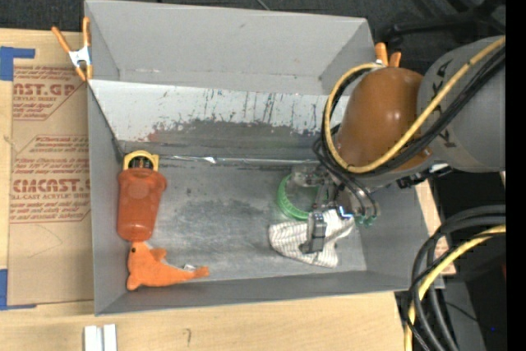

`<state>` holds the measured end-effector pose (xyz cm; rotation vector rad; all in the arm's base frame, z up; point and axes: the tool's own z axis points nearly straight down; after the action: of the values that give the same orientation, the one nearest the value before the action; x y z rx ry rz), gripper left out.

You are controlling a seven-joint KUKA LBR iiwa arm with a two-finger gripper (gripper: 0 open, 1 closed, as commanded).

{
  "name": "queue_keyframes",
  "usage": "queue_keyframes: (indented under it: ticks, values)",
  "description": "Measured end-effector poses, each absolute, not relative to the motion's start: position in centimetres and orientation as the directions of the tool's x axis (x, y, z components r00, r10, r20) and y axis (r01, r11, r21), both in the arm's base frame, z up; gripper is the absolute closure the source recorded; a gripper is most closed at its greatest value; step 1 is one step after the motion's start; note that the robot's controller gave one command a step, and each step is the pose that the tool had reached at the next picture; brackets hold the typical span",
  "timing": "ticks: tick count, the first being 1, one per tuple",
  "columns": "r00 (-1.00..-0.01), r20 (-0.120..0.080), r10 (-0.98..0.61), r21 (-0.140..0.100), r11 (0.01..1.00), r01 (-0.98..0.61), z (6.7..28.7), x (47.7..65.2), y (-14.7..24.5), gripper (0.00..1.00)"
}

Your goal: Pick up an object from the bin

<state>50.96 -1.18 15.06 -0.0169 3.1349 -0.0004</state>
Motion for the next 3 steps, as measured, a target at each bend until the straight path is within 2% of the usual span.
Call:
queue_keyframes:
  ticks: [1,2,3]
  values:
    - [-0.995,0.003,0.104,0.001,0.995,0.104,12.4,51.6,-2.9,0.00]
    - [-0.997,0.001,0.082,0.000,0.997,0.082,7.6,51.8,-1.2,1.00]
    - [-0.997,0.001,0.082,0.000,0.997,0.082,7.6,51.8,-1.2,1.00]
